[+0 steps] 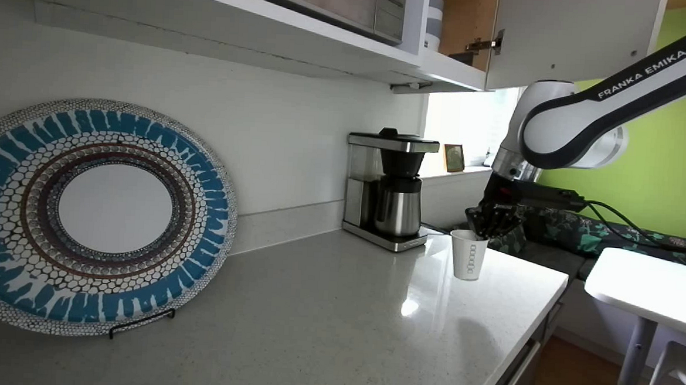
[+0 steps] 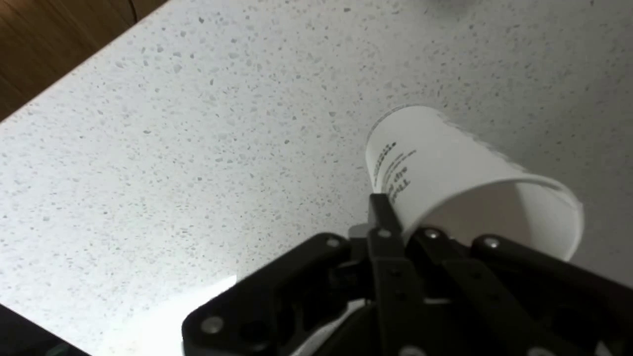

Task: Open the top cupboard door and remove the cup and put it on top of the kitchen countertop

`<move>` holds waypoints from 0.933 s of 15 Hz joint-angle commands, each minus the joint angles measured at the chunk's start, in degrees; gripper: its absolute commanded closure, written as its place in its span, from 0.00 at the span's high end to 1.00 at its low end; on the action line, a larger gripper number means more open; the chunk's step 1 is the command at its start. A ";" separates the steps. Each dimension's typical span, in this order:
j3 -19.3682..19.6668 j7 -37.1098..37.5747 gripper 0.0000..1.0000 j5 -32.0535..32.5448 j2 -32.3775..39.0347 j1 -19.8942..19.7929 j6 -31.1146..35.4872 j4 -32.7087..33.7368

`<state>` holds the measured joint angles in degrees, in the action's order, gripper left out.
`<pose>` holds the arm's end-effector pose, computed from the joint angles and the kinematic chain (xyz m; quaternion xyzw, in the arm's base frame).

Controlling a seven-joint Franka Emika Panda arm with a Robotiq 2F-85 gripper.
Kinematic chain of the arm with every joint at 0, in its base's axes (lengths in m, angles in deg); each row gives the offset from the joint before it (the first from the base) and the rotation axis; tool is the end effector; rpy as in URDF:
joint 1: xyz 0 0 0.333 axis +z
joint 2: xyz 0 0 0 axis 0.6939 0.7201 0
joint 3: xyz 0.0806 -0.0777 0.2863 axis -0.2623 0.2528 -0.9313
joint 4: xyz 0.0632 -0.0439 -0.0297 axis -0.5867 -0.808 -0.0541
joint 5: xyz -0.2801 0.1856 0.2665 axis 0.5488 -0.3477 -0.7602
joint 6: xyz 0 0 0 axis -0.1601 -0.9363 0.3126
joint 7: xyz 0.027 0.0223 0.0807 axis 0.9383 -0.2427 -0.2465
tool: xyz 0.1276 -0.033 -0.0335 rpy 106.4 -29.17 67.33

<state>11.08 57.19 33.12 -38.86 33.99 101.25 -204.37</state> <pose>0.4842 -0.1065 0.3644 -0.9609 0.2481 -0.1219 0.0134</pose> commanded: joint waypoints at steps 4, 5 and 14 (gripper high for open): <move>1.18 -3.54 0.01 1.02 3.75 0.31 6.29 -2.52; 1.04 -3.45 0.01 1.91 4.25 0.03 7.10 -2.83; 1.46 -5.64 0.42 2.08 4.70 0.67 9.83 -3.83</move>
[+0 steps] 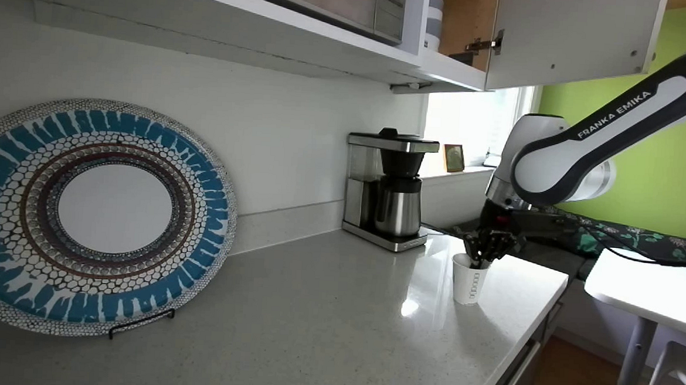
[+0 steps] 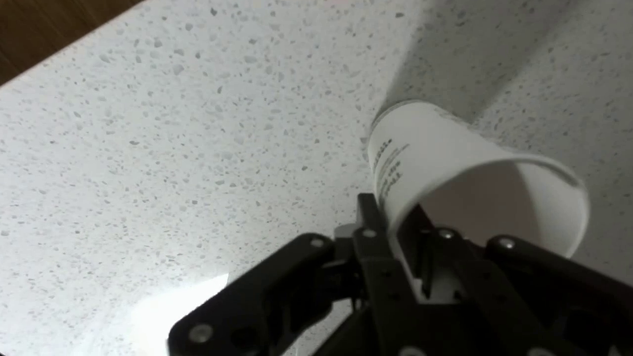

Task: Open the top cupboard door and remove the cup and put it on top of the kitchen countertop

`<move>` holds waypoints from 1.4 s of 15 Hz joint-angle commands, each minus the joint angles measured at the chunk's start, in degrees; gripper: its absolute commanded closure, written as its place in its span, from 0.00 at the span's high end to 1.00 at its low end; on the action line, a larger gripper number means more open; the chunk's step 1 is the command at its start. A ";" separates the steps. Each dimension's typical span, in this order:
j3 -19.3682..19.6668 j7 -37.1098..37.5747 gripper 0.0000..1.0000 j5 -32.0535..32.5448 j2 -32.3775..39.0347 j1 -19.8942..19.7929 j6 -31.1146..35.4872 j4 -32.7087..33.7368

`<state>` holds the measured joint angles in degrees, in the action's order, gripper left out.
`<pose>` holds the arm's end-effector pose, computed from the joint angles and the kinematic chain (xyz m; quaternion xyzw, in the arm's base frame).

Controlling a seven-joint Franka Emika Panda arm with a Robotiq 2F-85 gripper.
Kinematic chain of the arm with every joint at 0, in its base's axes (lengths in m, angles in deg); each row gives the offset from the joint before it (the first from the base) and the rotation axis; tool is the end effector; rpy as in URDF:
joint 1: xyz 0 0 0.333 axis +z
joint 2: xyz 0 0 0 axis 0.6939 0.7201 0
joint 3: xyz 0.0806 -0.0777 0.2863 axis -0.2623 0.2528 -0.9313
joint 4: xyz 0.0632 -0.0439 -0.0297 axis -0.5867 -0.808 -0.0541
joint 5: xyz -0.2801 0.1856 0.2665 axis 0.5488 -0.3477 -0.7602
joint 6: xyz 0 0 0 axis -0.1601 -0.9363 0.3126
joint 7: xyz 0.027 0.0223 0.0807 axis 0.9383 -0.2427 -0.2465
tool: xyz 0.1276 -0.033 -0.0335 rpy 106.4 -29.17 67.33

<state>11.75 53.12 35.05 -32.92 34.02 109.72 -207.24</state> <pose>0.4837 -0.1119 0.3056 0.9710 -0.2072 0.1193 0.0037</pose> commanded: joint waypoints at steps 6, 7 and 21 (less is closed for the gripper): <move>1.03 -3.51 0.88 -1.38 -9.56 1.19 -3.04 0.22; 1.07 -3.61 0.94 -1.63 -11.07 1.20 -4.50 0.77; -1.40 0.00 1.00 -1.63 -20.43 0.81 -21.43 9.49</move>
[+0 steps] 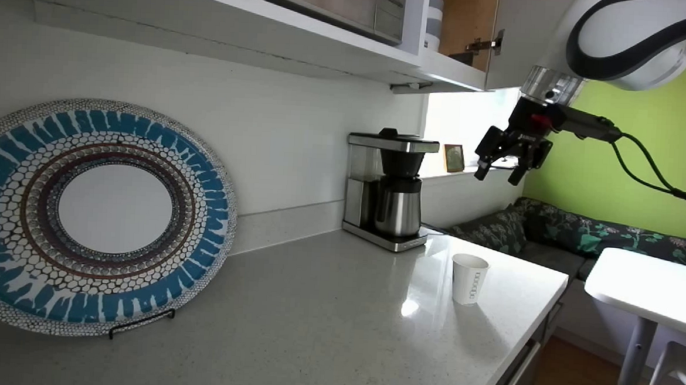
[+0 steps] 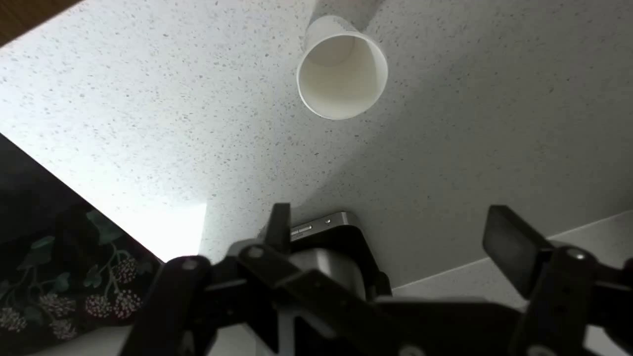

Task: Open the top cupboard door and remove the cup and put it on top of the kitchen countertop

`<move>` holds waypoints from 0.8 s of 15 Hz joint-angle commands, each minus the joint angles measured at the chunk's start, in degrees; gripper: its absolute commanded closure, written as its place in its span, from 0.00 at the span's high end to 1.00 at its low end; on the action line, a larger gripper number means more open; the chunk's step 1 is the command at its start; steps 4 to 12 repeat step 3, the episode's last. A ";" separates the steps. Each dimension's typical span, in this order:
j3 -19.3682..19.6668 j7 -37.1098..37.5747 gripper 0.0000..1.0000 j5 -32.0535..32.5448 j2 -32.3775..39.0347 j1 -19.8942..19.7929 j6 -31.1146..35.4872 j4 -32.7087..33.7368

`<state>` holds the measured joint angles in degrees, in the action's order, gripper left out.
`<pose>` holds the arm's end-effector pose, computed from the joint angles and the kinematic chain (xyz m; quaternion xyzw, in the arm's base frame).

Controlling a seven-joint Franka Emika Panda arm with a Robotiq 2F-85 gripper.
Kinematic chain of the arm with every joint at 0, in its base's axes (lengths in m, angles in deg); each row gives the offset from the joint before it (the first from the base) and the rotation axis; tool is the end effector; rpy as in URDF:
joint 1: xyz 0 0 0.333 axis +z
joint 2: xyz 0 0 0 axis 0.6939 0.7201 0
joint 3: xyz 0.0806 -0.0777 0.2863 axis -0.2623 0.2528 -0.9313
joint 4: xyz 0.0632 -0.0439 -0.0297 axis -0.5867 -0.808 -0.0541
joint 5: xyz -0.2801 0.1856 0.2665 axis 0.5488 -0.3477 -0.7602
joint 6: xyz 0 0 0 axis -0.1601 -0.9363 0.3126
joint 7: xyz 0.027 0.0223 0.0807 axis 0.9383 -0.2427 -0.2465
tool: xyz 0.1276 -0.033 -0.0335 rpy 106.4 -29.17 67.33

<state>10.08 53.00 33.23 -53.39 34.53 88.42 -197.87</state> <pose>0.4595 -0.0894 0.5209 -0.9614 0.1958 -0.1928 0.0117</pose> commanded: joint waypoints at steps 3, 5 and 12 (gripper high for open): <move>-0.05 0.36 1.00 0.26 -0.92 0.31 -0.34 0.19; -0.05 0.36 1.00 0.26 -0.92 0.31 -0.34 0.19; -0.05 0.36 1.00 0.26 -0.92 0.31 -0.34 0.19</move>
